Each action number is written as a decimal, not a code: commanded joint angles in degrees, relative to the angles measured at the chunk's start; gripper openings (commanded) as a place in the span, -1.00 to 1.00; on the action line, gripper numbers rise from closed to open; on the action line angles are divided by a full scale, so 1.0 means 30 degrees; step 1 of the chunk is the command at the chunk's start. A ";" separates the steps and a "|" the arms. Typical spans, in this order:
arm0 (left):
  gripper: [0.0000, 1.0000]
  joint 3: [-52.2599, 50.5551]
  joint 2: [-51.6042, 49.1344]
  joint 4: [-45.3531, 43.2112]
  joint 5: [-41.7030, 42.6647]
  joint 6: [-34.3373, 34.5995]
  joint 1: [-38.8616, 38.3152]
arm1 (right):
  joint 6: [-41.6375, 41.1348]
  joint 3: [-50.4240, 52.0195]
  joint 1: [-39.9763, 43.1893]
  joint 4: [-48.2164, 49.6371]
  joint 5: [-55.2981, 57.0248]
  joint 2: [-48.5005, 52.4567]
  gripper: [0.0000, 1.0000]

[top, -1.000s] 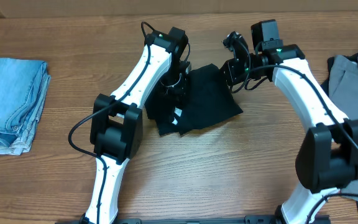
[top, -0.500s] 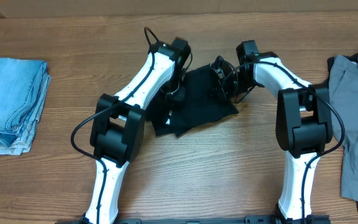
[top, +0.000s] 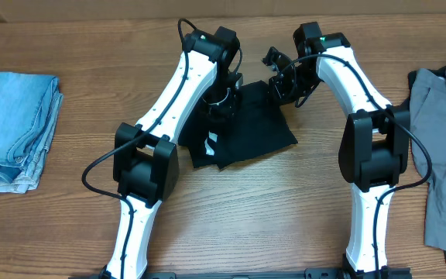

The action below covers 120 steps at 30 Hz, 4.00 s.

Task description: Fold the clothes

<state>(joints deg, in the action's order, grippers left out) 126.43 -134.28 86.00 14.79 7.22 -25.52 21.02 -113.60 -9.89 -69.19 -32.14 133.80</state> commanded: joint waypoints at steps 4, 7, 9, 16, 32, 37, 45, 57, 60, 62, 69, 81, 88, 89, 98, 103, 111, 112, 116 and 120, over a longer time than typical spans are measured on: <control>-0.92 -0.4124 -0.0175 -0.0568 0.1406 -0.0758 0.0015 | 0.0007 -0.0415 -0.0036 0.0015 0.0029 0.0182 -0.92; -0.92 -0.4197 -0.0168 0.1355 0.0481 0.0146 0.0495 | 0.0015 -0.0408 -0.0036 0.0029 0.0029 0.0182 -0.92; -0.92 -0.4277 -0.0168 0.1428 -0.2572 0.1887 0.0648 | 0.0015 -0.0408 -0.0036 0.0022 0.0036 0.0182 -0.92; -0.92 -0.7402 -0.0168 -0.1158 -0.6564 0.4605 0.0867 | 0.0007 -0.0408 -0.0036 0.0007 0.0539 0.0182 -0.92; -0.92 0.0379 0.0787 0.0051 -0.5858 0.4014 0.0896 | 0.1166 -0.2885 -0.1275 -0.1501 -0.2135 -0.1056 -0.92; -0.92 -0.3810 0.0758 -0.2958 -0.5552 0.4014 0.0940 | 0.1158 -0.1457 -0.2426 0.0022 0.0947 -0.0656 -0.92; -0.92 -0.8145 0.0765 -0.5770 -0.5581 0.2943 0.1778 | 0.0998 0.3541 -0.2178 0.4386 0.1566 -0.0656 -0.92; -0.64 0.0423 0.1086 -0.4503 -0.5064 0.2018 0.1880 | 0.0138 -0.2594 -0.2164 -0.5260 0.0517 -0.2550 -0.92; -0.72 -0.2266 0.1049 -0.6980 -0.5064 0.2018 0.1872 | 0.0124 -0.0772 -0.2186 -0.6033 0.1647 -0.2550 -0.92; -0.72 -0.4109 0.1049 -0.8561 -0.5064 0.2018 0.1880 | 0.0131 0.1421 -0.2178 -0.5224 0.1719 -0.2543 -0.92; -0.80 -0.5697 0.1049 -1.0491 -0.5122 0.1566 0.1894 | -0.0015 0.6047 -0.2127 0.0036 0.1821 -0.2565 -0.92; 0.94 0.6717 0.1042 -0.0051 -0.1945 0.3512 0.4167 | -0.3614 -0.3891 0.2251 -0.7512 0.4918 -0.2812 -0.38; 1.00 0.3162 0.0962 0.1100 0.4641 0.0350 0.6506 | -0.3759 -0.3745 0.9027 -0.5515 0.5909 -0.2805 1.00; 1.00 0.2025 0.0918 0.0852 0.5173 -0.0189 0.6492 | -0.3759 -0.3745 0.9559 -0.5377 0.5909 -0.2805 1.00; 1.00 -0.6244 0.0896 -0.4641 0.4852 -0.1501 0.6528 | -0.3738 -0.3606 1.1395 -0.5122 0.5931 -0.2805 1.00; 1.00 -0.7970 0.0889 -0.6251 0.4306 -0.1479 0.6433 | -0.3745 -0.3330 1.1395 -0.5020 0.5923 -0.2769 1.00; 1.00 -0.8021 0.0867 -0.7031 0.2834 -0.0772 0.4860 | -0.3745 -0.3330 1.1395 -0.5027 0.5836 -0.2769 1.00; 1.00 -0.8021 0.0809 -0.7053 0.2397 -0.0211 0.4612 | -0.3745 -0.3330 1.1395 -0.5034 0.5814 -0.2769 1.00; 1.00 -0.8014 0.0809 -0.7067 0.2426 0.0240 0.4605 | -0.3752 -0.3330 1.1387 -0.5034 0.5472 -0.2769 1.00; 1.00 -0.8021 0.0801 -0.7424 0.2412 0.0401 0.4488 | -0.3745 -0.3322 1.1322 -0.5056 0.4728 -0.2769 1.00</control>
<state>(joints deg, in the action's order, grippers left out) 103.20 -131.24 64.79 22.46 7.40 -11.22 10.11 -123.94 24.01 -84.53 -15.88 126.69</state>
